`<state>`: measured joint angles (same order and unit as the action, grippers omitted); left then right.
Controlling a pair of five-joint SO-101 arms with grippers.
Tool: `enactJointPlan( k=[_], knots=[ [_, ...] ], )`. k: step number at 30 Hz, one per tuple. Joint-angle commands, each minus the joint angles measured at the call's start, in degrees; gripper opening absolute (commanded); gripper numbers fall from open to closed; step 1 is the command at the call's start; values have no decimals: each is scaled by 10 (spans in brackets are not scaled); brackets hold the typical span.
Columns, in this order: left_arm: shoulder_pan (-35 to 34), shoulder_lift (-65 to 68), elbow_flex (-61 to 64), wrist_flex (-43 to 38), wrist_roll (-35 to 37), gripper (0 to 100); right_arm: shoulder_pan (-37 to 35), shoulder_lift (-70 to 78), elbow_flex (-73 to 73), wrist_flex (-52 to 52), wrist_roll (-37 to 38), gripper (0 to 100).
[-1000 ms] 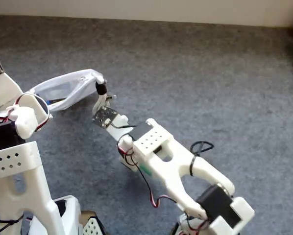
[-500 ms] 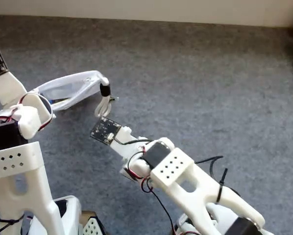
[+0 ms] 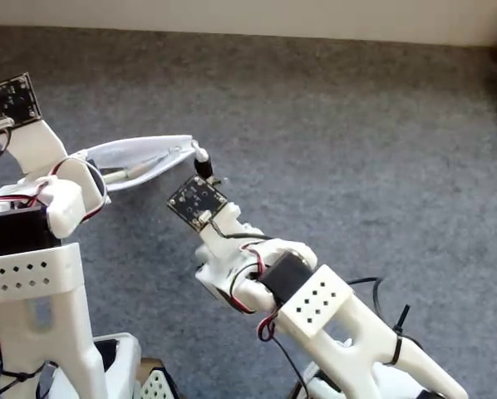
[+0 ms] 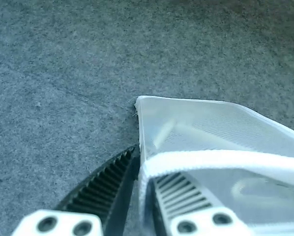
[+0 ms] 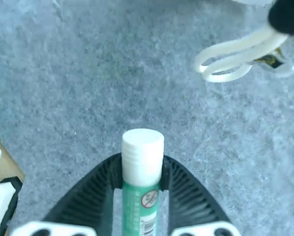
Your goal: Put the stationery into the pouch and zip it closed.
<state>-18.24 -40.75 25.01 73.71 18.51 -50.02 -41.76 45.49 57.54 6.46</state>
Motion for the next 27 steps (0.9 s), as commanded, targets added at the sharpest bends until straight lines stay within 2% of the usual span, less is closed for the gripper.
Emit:
enactJointPlan(
  k=[1, 5, 9, 12, 27],
  knots=[
    [9, -6, 0, -5, -6, 8, -5, -38, -4, -44, -9, 4],
    [33, -6, 0, -5, -23, 8, -5, -63, -4, -51, -11, 4],
    [46, -6, 1, -5, -35, 8, -5, -89, -8, -51, -76, 4],
    [48, -6, 1, -5, -37, 8, -5, -105, -9, -57, -93, 4],
    [48, -6, 1, -5, -38, 8, -4, -206, 110, -272, -92, 4]
  ],
)
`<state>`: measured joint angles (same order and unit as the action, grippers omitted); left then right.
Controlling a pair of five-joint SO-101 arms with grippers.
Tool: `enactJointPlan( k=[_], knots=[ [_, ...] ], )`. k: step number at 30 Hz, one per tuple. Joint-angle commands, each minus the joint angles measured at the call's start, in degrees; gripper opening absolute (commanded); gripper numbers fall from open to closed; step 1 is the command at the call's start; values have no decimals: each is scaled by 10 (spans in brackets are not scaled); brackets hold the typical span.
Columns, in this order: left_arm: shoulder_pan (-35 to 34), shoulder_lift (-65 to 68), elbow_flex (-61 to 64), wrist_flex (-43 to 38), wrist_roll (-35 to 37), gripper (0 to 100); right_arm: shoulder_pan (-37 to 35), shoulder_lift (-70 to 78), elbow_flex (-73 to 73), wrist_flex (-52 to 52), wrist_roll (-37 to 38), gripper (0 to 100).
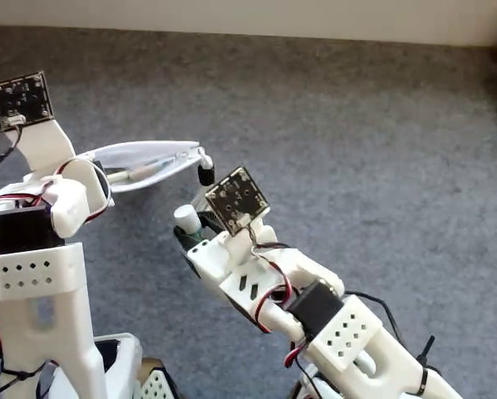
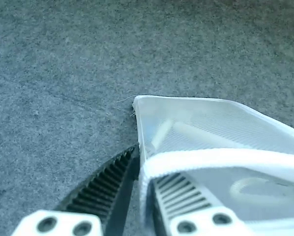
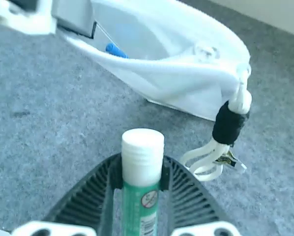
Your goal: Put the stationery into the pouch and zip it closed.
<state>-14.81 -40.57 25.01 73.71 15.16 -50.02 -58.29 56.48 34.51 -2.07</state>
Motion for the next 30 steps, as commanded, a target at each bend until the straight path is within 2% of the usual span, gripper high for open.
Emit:
enactJointPlan(
  k=[1, 10, 24, 30],
  knots=[
    [14, -7, 1, -5, -4, 8, -4, -51, 7, -51, -7, 4],
    [14, -7, 1, -5, -5, 8, -4, -105, 53, -133, -5, 4],
    [14, -7, 1, -5, -5, 8, -2, -109, 45, -141, -7, 4],
    [14, -7, 1, -5, -5, 8, -1, -108, 37, -216, -5, 4]
  ],
)
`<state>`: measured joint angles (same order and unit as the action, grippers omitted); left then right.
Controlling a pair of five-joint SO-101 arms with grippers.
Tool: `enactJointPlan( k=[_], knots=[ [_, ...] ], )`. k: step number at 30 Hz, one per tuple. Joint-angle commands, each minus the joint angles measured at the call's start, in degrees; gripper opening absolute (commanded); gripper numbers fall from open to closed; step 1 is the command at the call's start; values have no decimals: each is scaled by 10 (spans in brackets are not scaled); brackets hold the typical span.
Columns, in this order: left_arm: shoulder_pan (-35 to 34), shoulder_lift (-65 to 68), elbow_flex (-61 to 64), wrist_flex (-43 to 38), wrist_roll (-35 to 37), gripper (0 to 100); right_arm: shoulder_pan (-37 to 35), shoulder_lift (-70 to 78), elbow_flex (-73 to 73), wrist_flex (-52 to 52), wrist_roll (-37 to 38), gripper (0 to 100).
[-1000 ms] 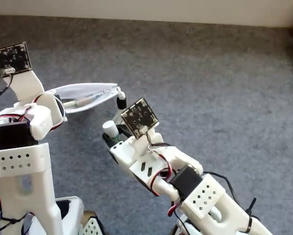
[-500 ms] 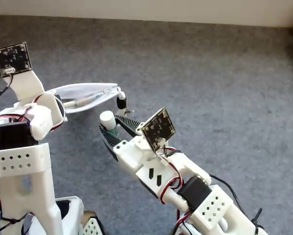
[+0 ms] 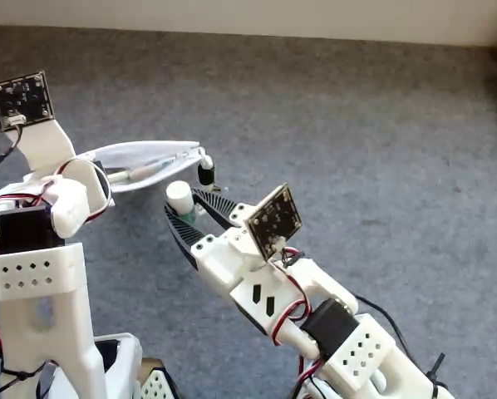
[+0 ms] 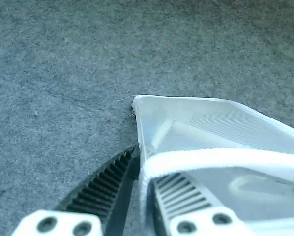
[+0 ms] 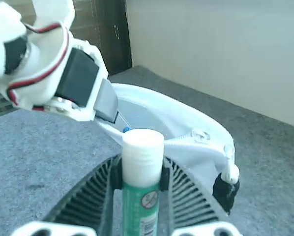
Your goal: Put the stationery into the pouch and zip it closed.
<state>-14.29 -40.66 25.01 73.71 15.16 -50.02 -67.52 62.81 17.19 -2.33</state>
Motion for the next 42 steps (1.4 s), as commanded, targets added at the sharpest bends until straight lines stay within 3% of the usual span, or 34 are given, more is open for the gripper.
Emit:
enactJointPlan(
  k=[1, 17, 26, 42],
  knots=[
    [8, -7, 1, -5, -5, 8, -1, -15, -28, -51, -2, 4],
    [6, -7, 1, -5, -5, 8, 0, -2, -28, -280, -2, 4],
    [6, -7, 1, -5, -5, 8, 45, 160, -71, -403, -1, 4],
    [6, -7, 1, -5, -5, 8, 50, 356, -116, -567, -1, 4]
  ],
)
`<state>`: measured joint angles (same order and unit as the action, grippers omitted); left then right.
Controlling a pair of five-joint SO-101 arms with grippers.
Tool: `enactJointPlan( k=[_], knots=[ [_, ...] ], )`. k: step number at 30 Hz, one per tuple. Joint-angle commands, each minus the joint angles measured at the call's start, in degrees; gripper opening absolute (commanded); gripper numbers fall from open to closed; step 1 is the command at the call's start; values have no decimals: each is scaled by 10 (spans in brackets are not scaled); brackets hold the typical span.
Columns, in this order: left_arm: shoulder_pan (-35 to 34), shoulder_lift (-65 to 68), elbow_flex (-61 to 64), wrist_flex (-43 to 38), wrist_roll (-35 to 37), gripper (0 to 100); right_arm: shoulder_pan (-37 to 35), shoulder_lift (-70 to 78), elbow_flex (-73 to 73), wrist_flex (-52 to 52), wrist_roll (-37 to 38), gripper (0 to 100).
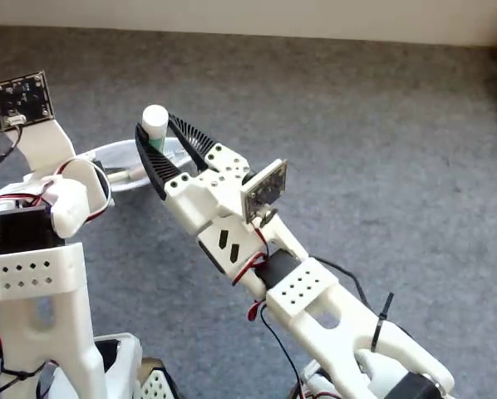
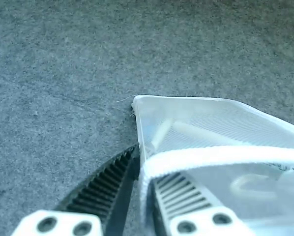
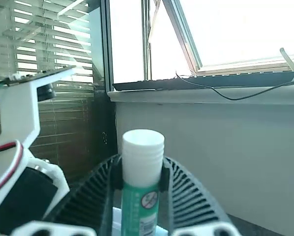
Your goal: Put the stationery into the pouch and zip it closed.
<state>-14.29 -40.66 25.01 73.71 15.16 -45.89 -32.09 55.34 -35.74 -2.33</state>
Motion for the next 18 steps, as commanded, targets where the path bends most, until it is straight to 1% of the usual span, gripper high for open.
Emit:
enactJointPlan(
  k=[1, 9, 18],
  knots=[
    [6, -7, 1, -5, -5, 8, 8, 8, -41, -45, -1, 4],
    [6, -7, 1, -5, -5, 8, 8, 63, -36, -58, -1, 4],
    [6, -7, 1, -5, -5, 8, 5, 65, -36, -56, -1, 10]
  ],
)
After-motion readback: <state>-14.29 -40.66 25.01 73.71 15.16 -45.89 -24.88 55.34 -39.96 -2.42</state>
